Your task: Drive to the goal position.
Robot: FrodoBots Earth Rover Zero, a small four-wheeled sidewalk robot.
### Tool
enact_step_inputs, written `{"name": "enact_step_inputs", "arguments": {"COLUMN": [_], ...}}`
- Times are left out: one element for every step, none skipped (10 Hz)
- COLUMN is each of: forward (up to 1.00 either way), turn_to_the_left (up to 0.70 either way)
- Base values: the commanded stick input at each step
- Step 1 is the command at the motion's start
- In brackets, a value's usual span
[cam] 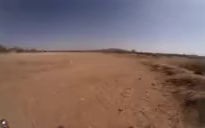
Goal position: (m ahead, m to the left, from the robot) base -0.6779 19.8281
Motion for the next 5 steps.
{"name": "enact_step_inputs", "arguments": {"forward": [0.7, 0.7, 0.7, 0.7, 0.7], "turn_to_the_left": [0.0, 0.0, 0.0, 0.0, 0.0]}}
